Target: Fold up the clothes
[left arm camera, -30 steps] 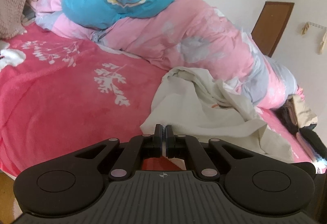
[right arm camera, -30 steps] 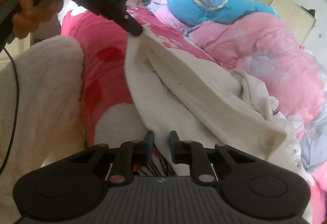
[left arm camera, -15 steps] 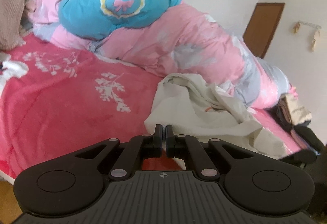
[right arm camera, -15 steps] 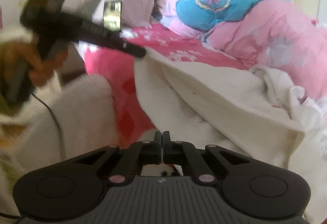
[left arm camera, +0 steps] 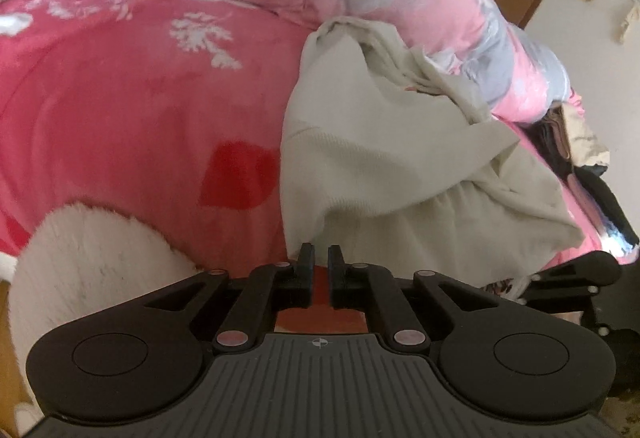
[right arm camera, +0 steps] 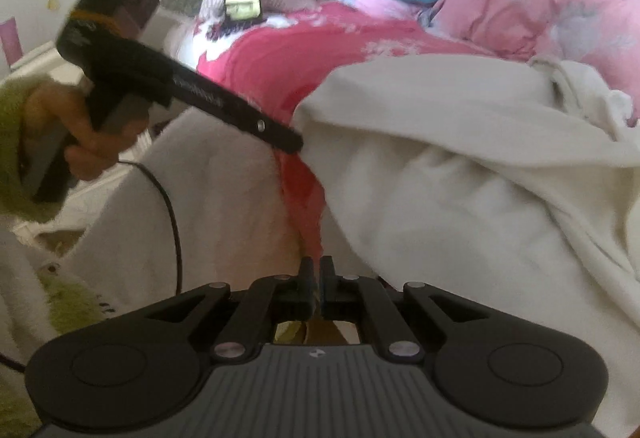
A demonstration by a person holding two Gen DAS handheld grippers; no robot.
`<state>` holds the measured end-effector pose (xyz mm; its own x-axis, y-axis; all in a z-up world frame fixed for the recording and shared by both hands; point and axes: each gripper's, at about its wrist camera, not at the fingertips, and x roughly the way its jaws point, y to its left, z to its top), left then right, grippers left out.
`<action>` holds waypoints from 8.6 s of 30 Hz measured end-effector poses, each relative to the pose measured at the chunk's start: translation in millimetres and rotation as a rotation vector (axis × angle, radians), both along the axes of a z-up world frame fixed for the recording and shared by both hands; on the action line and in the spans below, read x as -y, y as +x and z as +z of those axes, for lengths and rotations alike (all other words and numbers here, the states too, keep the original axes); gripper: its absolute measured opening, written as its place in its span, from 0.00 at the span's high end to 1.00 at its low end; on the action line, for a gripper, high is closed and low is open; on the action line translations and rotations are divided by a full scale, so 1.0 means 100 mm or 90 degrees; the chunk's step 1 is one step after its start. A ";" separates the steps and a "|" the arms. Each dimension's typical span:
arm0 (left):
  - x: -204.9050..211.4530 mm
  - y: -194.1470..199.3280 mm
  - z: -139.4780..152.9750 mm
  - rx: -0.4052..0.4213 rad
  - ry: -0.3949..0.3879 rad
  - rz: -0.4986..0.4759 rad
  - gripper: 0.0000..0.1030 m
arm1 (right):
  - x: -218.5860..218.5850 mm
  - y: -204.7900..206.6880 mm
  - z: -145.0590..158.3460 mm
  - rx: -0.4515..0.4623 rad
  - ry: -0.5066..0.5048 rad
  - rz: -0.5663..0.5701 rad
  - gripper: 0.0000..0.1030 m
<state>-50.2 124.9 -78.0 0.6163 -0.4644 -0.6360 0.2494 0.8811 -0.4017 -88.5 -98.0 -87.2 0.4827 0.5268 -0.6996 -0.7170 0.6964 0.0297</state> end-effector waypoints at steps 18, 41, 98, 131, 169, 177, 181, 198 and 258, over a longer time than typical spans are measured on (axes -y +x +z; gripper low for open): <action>0.20 -0.22 0.31 0.015 0.075 0.079 0.72 | 1.61 -0.30 0.59 0.180 0.140 -0.392 0.56; 0.52 0.62 0.50 0.042 0.049 0.095 0.36 | 2.82 0.03 0.56 0.058 0.339 -0.592 0.24; 0.61 1.08 0.01 0.147 -0.123 -0.027 0.33 | 1.49 2.98 0.84 -0.146 0.264 -0.422 0.93; 0.00 1.05 -0.09 0.105 -0.342 0.063 0.33 | -2.03 4.23 1.47 -0.060 0.177 0.009 0.90; 0.14 0.94 -0.06 0.168 -0.194 0.138 0.33 | 1.43 2.68 1.09 0.076 0.147 -0.491 0.97; 0.26 0.96 -0.03 0.173 -0.123 0.132 0.33 | 3.11 2.08 1.65 0.197 0.278 -0.695 0.97; 0.32 0.99 -0.02 0.172 -0.091 0.132 0.33 | 4.10 1.80 1.65 0.228 0.326 -0.838 0.97; 0.27 0.87 0.36 0.130 0.000 0.142 0.33 | 4.51 0.64 0.99 0.066 0.461 -0.880 0.70; 1.80 0.04 0.50 0.081 0.053 -0.267 0.25 | 3.31 -0.70 0.18 -0.049 0.453 -0.726 0.85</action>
